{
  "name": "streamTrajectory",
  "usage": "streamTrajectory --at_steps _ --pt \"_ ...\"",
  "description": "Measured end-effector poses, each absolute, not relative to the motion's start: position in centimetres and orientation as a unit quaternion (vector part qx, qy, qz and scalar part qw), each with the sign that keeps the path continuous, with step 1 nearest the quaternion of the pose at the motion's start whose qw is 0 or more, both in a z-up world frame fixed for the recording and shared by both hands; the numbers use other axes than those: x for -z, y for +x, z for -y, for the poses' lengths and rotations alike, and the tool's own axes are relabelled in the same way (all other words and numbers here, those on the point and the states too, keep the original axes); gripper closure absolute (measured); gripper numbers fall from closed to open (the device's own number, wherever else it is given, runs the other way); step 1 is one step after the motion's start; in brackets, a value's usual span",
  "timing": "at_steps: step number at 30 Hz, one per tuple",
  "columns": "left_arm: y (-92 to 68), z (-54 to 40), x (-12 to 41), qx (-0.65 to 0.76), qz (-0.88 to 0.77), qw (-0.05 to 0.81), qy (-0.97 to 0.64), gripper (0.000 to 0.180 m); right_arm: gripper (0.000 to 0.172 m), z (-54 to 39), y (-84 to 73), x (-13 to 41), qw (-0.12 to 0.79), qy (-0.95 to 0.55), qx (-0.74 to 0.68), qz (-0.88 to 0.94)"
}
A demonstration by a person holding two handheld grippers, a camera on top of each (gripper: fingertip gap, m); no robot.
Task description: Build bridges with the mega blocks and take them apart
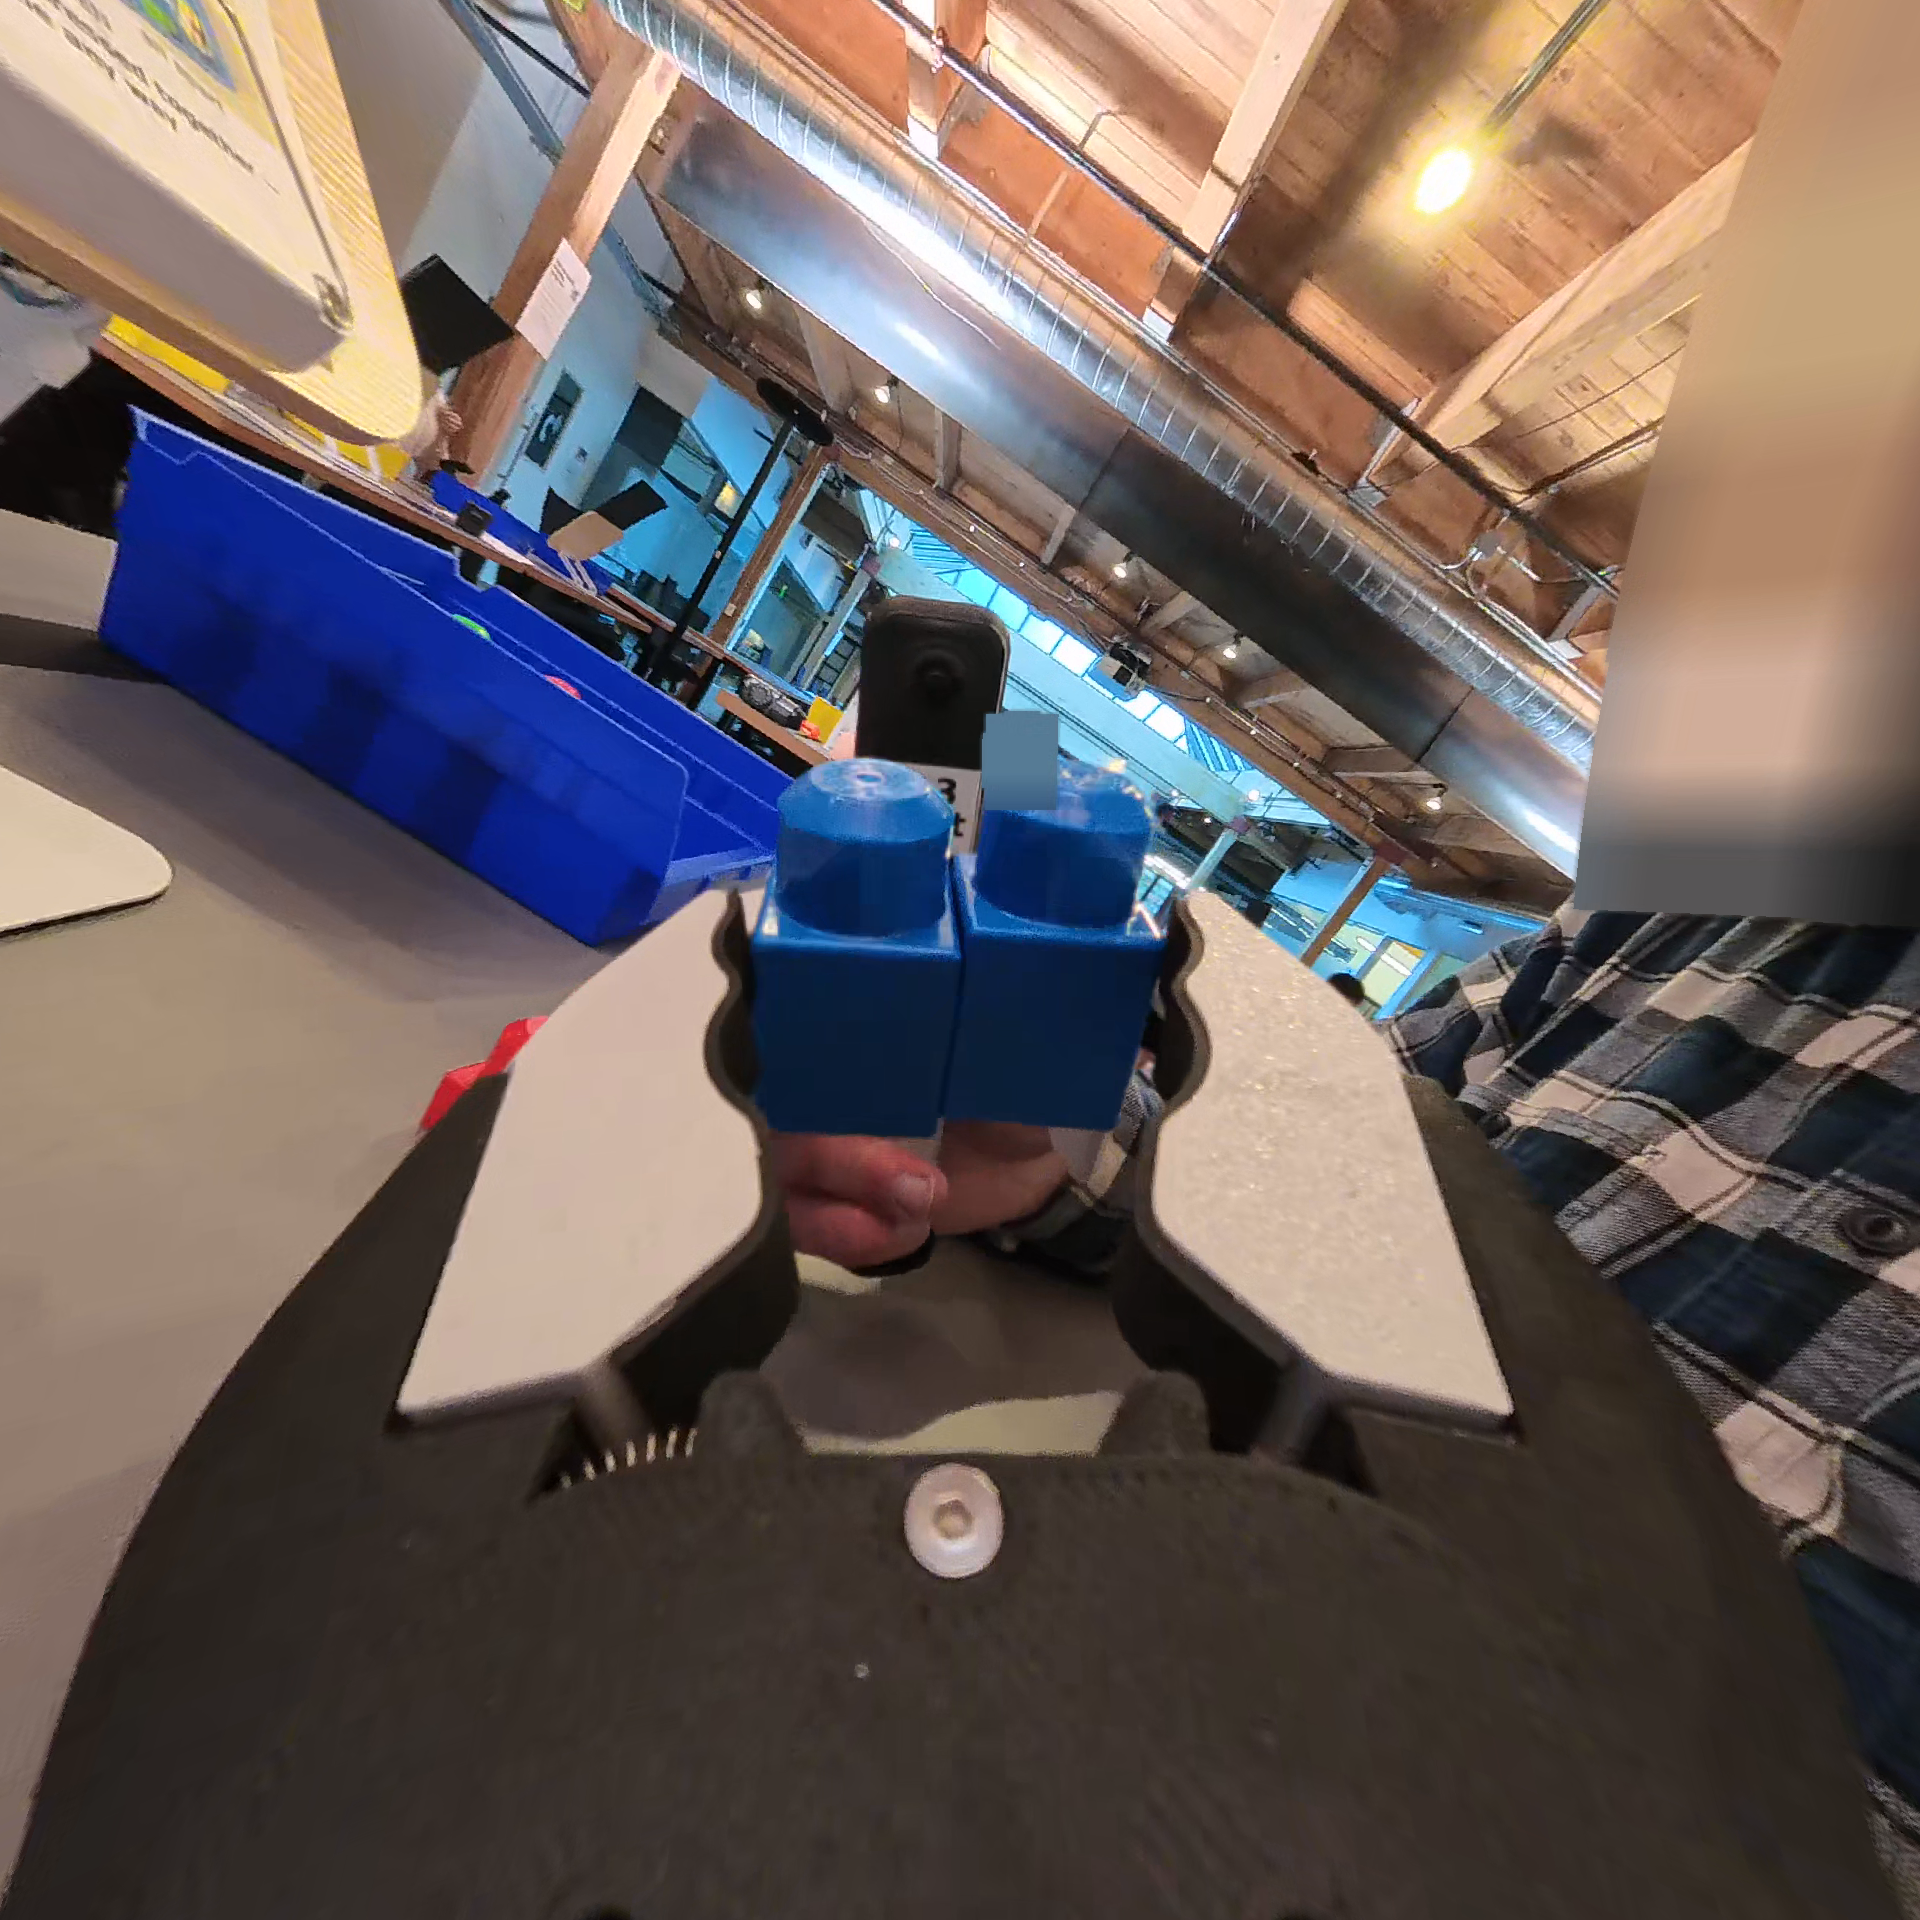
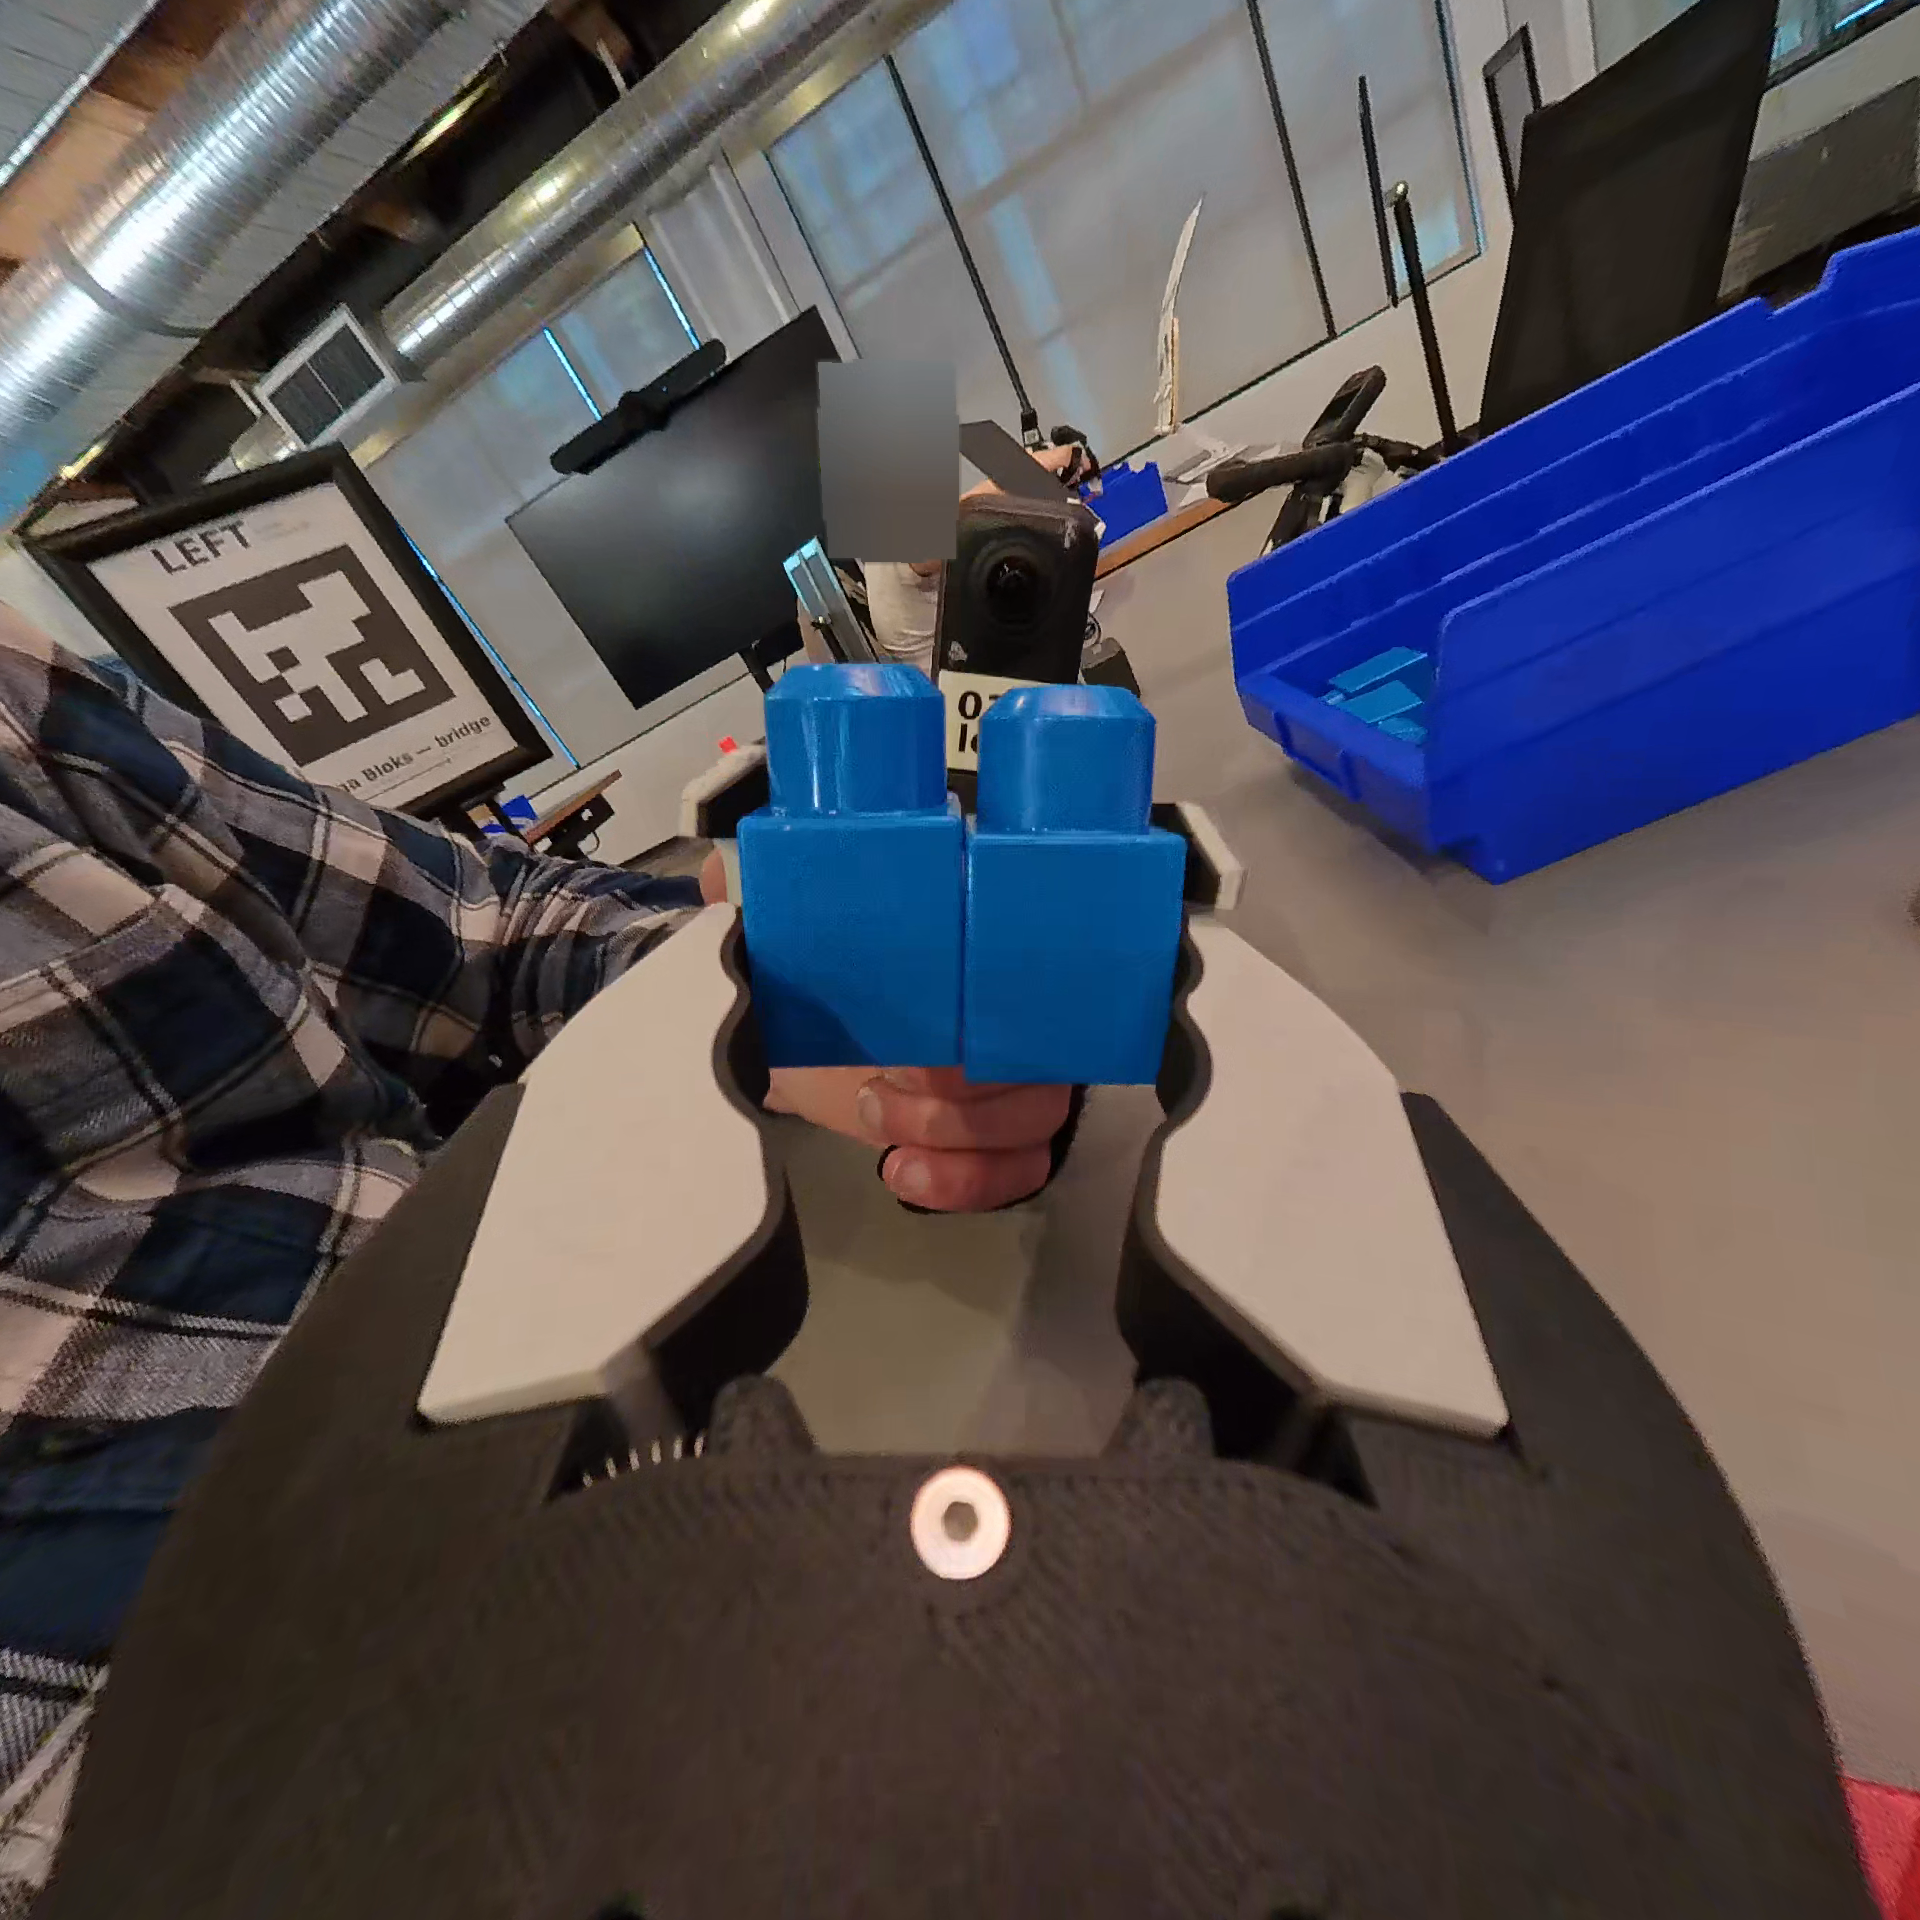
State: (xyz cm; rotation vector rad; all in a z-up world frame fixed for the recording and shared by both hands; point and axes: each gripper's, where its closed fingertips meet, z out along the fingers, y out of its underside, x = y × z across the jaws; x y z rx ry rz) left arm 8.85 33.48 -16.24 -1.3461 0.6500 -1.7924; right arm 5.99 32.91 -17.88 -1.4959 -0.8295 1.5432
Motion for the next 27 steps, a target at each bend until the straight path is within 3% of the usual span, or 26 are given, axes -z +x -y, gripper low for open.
streamTrajectory --at_steps 8,11,15,27 --pt "8.8 -33.2 16.7 0.702 -0.284 0.378 -0.533 0.105 0.097 -32.8 5.6 18.5 0.399 -0.611 -0.594 0.34" --pt "8.9 -33.0 17.0 0.679 -0.312 0.382 -0.544 0.093 0.097 -33.0 5.5 18.6 0.399 -0.622 -0.577 0.346" --pt "8.8 -33.2 17.4 0.655 -0.345 0.381 -0.554 0.091 0.097 -32.8 5.1 18.4 0.404 -0.617 -0.575 0.354" --pt "8.5 -33.0 16.4 0.698 -0.295 0.395 -0.52 0.106 0.097 -32.8 4.8 18.2 0.439 -0.622 -0.553 0.339"
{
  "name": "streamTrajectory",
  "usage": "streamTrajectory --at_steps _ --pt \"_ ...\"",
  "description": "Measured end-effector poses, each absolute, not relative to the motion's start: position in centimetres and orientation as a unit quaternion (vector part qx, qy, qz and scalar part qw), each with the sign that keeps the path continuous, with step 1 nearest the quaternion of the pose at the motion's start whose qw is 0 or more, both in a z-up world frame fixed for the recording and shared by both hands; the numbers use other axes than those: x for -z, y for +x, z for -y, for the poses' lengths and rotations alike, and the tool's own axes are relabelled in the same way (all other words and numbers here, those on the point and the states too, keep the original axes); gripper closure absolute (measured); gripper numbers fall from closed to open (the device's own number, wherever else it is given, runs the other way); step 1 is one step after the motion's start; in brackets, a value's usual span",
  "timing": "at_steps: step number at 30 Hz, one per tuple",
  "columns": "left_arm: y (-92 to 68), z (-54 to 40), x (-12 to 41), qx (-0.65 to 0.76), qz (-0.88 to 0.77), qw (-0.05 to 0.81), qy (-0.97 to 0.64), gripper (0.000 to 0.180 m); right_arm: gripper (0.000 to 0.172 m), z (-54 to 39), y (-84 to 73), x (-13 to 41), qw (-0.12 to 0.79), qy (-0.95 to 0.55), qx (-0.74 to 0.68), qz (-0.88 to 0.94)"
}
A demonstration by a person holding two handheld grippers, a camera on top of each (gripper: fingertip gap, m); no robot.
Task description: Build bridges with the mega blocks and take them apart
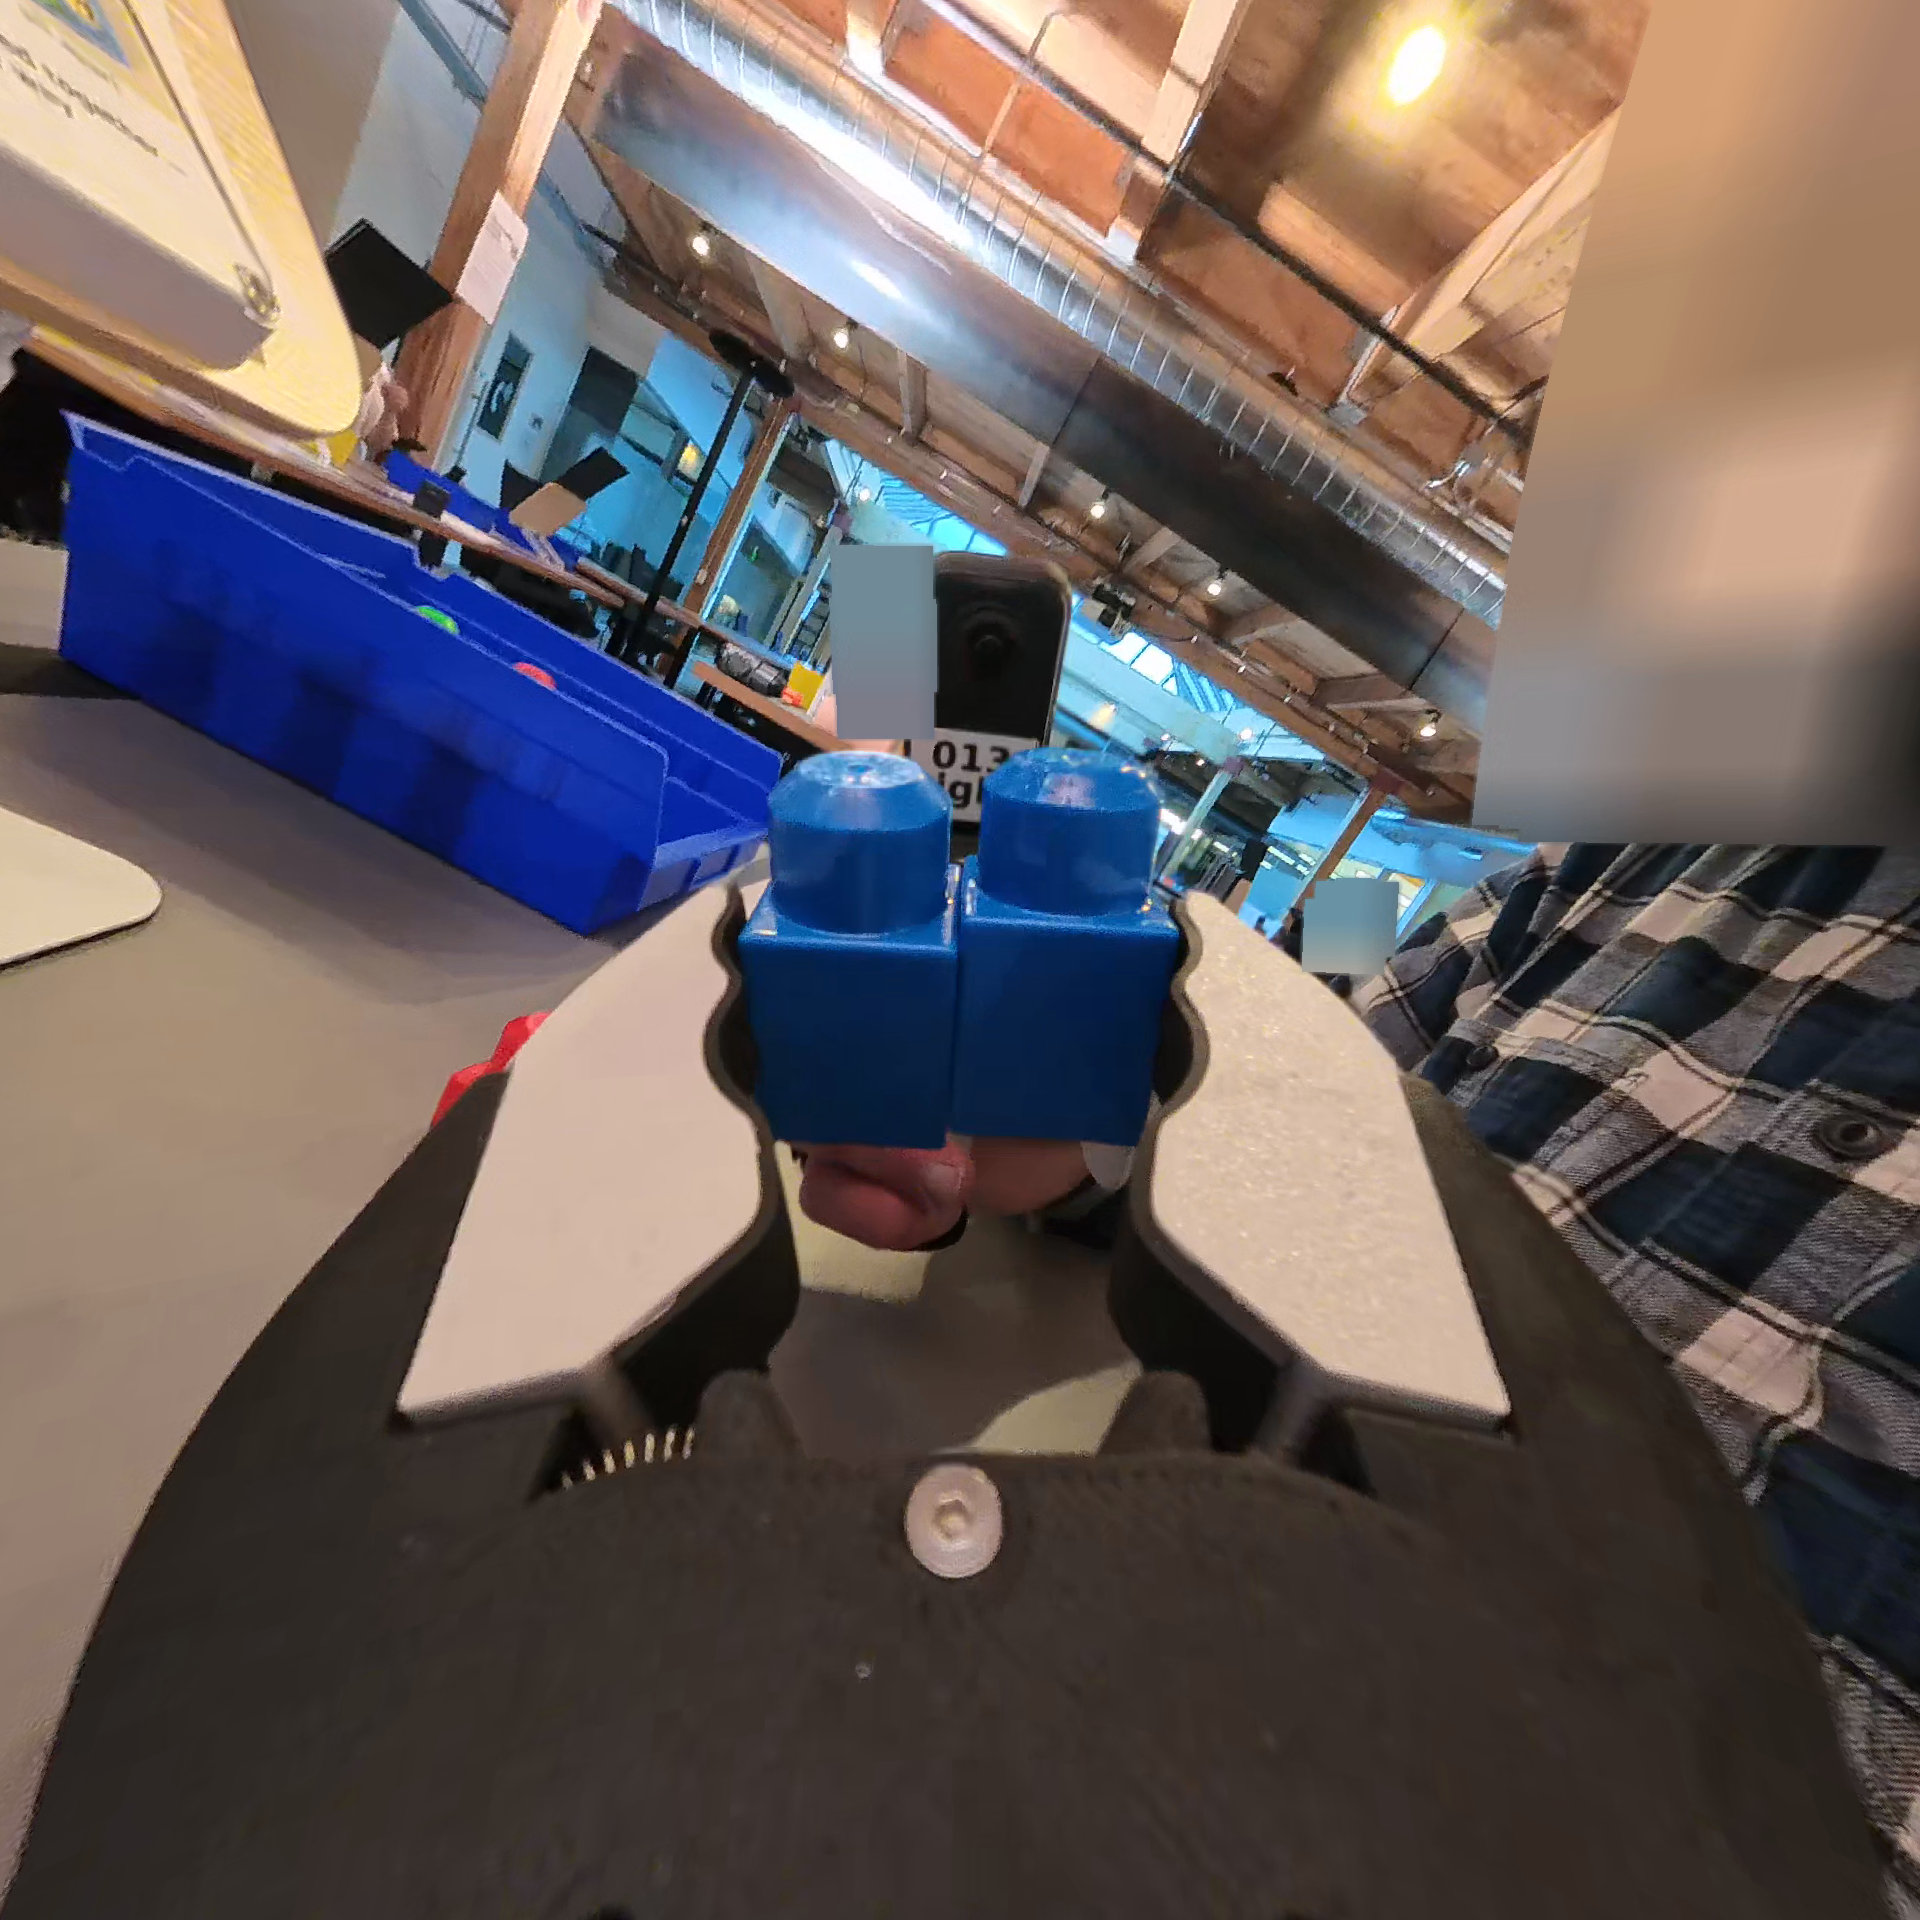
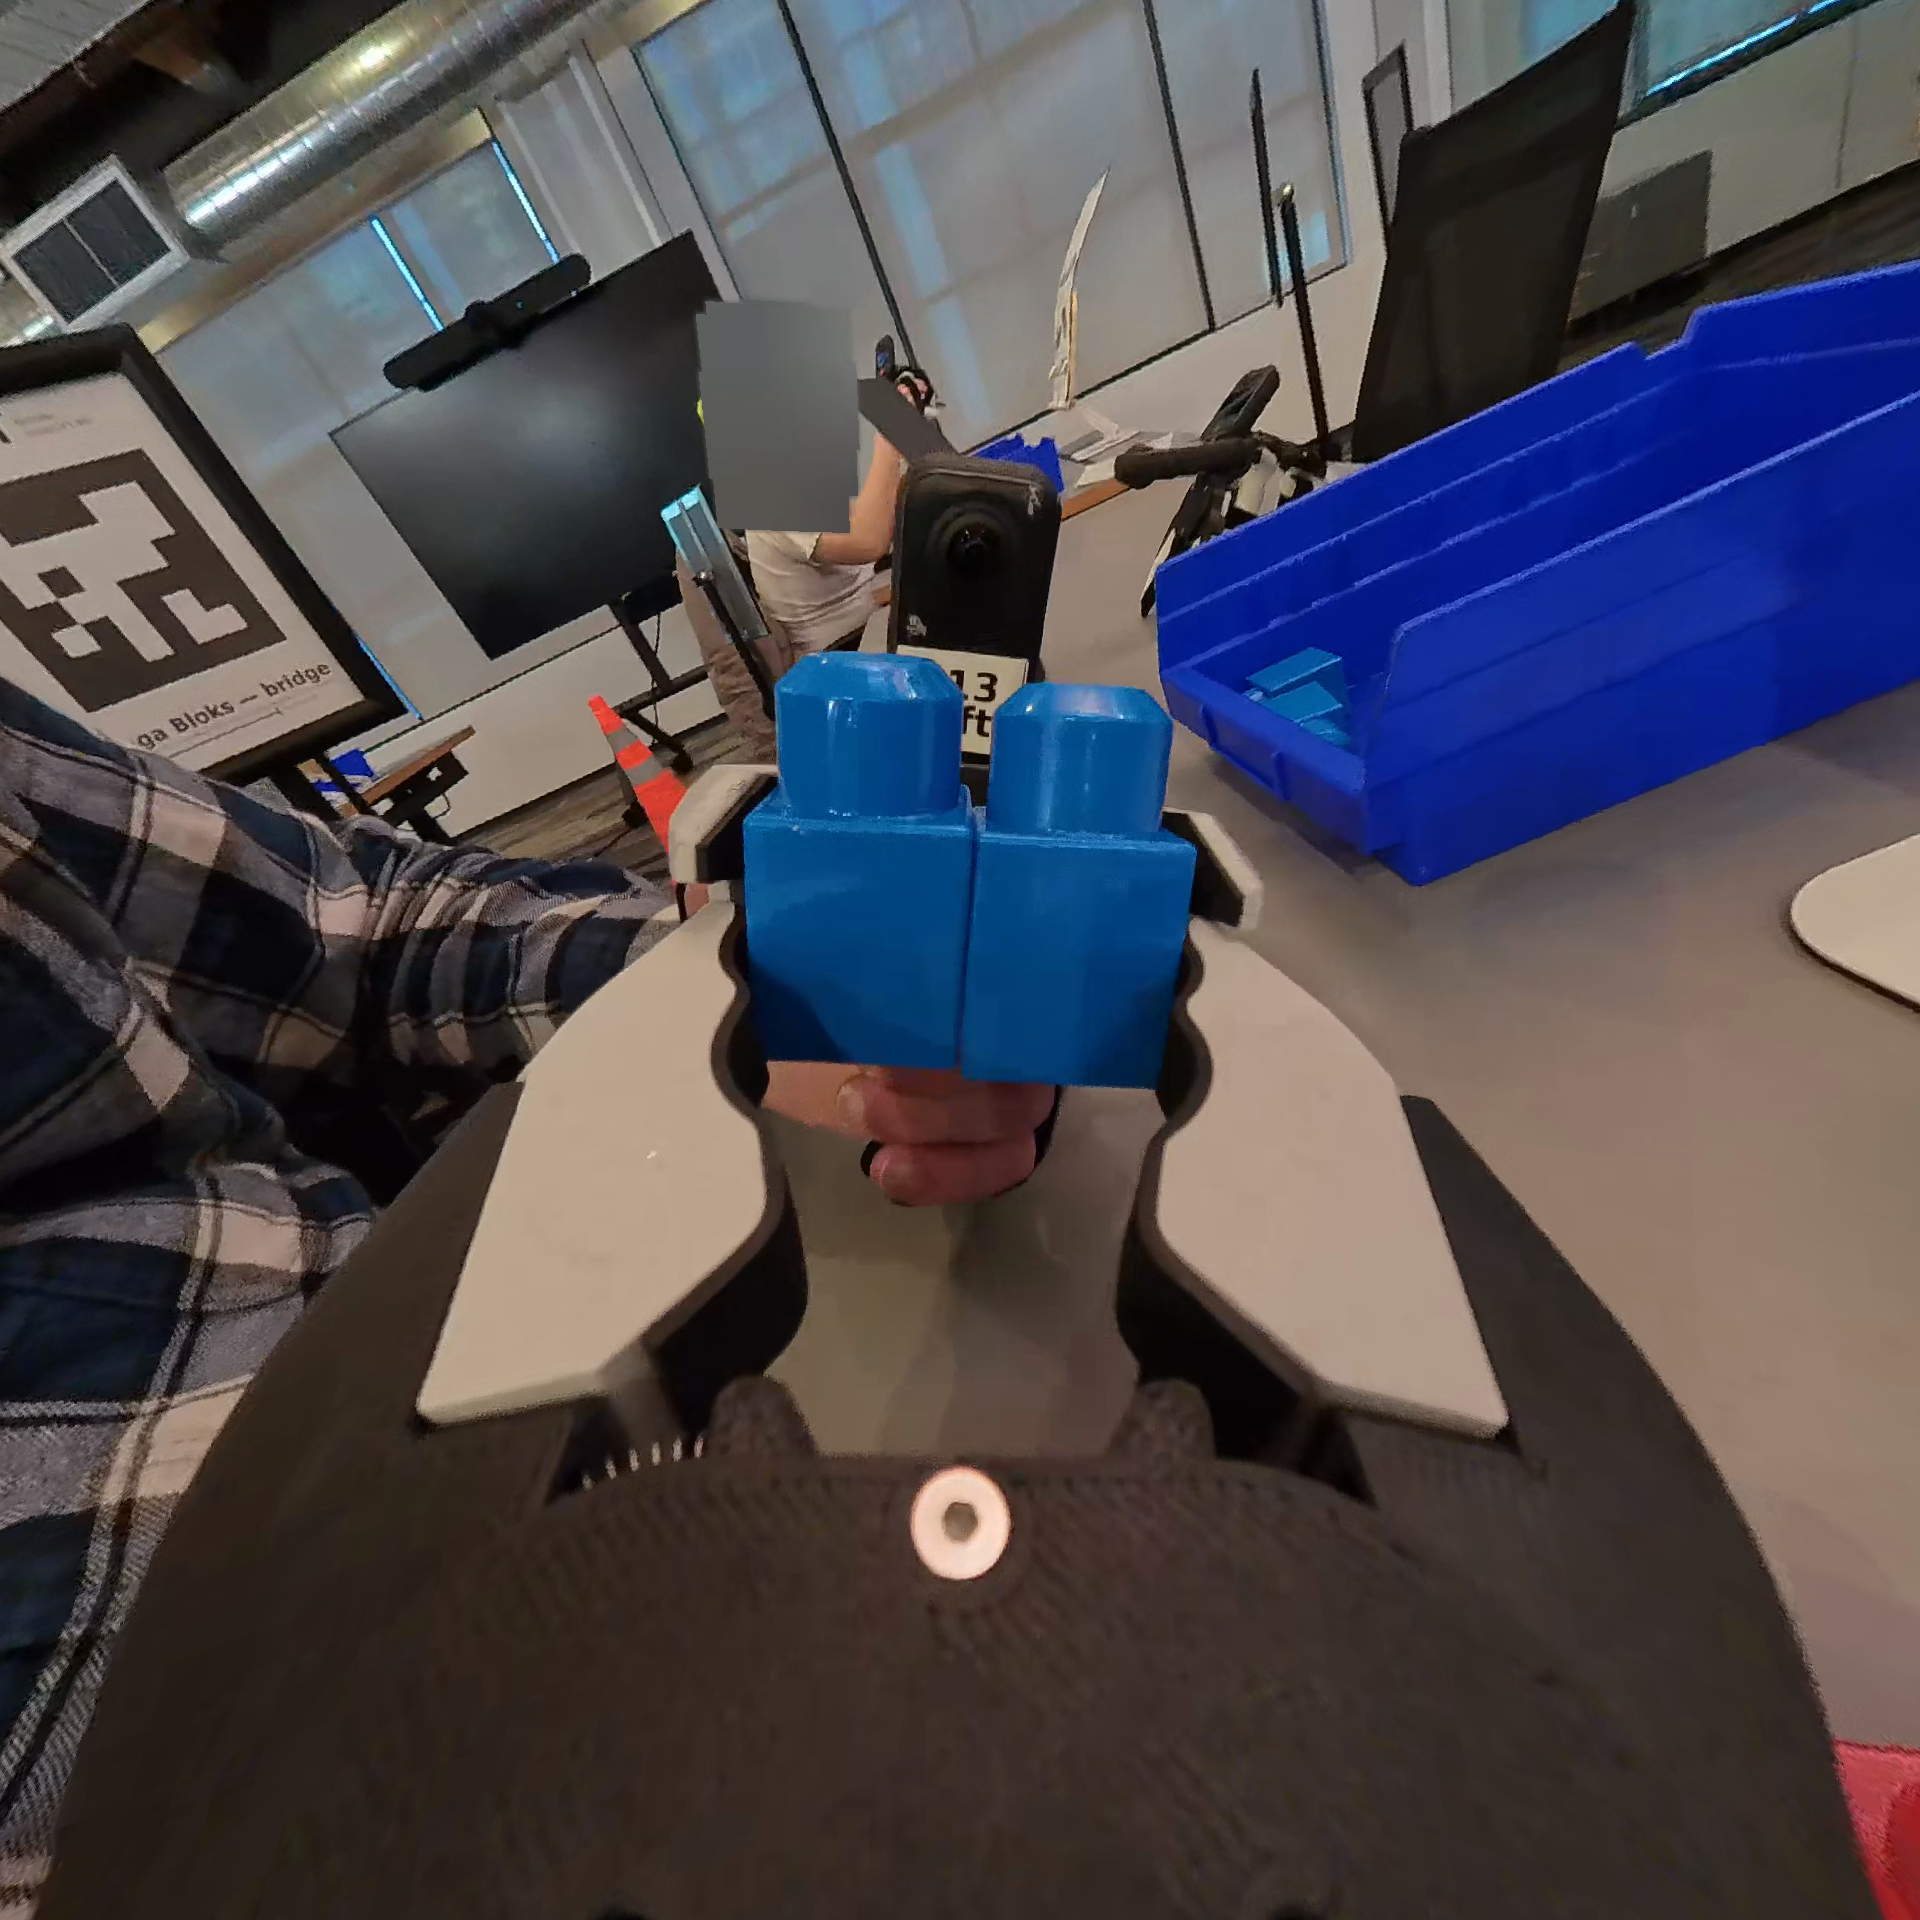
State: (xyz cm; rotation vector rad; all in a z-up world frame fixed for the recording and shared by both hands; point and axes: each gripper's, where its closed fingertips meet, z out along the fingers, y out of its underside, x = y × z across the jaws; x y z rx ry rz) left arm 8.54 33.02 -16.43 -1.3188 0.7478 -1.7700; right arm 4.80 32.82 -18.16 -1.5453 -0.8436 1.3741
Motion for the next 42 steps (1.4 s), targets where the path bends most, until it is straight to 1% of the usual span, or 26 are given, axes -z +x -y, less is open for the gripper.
streamTrajectory --at_steps 5,16,18,22,24,26,28,30,32,34,36,38,40,42 --pt "8.4 -33.1 16.6 0.699 -0.292 0.392 -0.521 0.106 0.097 -32.9 4.7 18.4 0.427 -0.63 -0.558 0.33" --pt "8.1 -33.5 16.1 0.733 -0.257 0.39 -0.494 0.107 0.095 -33.3 4.8 17.9 0.437 -0.635 -0.561 0.301" --pt "8.2 -33.5 16.3 0.731 -0.256 0.392 -0.496 0.107 0.094 -33.5 4.9 17.9 0.438 -0.639 -0.558 0.298" --pt "7.7 -33.9 16.0 0.733 -0.247 0.399 -0.492 0.106 0.085 -33.5 5.3 18.4 0.43 -0.651 -0.553 0.291" --pt "7.4 -34.2 15.7 0.723 -0.261 0.404 -0.497 0.107 0.086 -33.7 6.8 18.5 0.426 -0.671 -0.529 0.297" --pt "6.8 -34.3 15.4 0.7 -0.294 0.414 -0.503 0.107 0.088 -34.3 9.9 18.7 0.414 -0.707 -0.465 0.335" --pt "6.4 -34.3 15.5 0.666 -0.342 0.422 -0.512 0.107 0.095 -35.8 14.0 19.8 0.419 -0.751 -0.325 0.395" --pt "6.5 -34.2 15.8 0.646 -0.386 0.409 -0.517 0.107 0.105 -36.6 16.9 21.6 0.371 -0.776 -0.226 0.458" --pt "6.7 -34.1 16.3 0.634 -0.42 0.388 -0.52 0.107 0.109 -37.7 18.1 23.3 0.333 -0.785 -0.173 0.493" --pt "6.8 -34.3 16.7 0.634 -0.436 0.374 -0.518 0.107 0.104 -38.3 19.0 26.0 0.263 -0.8 -0.128 0.524" --pt "6.8 -34.2 16.7 0.652 -0.436 0.357 -0.507 0.107 0.118 -38.4 19.1 28.3 0.214 -0.802 -0.123 0.544" --pt "7.1 -34.1 17.1 0.652 -0.441 0.35 -0.507 0.107 0.136 -38.9 18.8 29.8 0.195 -0.802 -0.127 0.55" --pt "7.3 -34.0 17.4 0.65 -0.446 0.348 -0.507 0.107 0.138 -38.9 18.5 30.4 0.185 -0.796 -0.13 0.561" --pt "7.5 -33.7 17.4 0.657 -0.452 0.339 -0.499 0.107 0.138 -39.1 18.3 30.0 0.189 -0.791 -0.144 0.564"
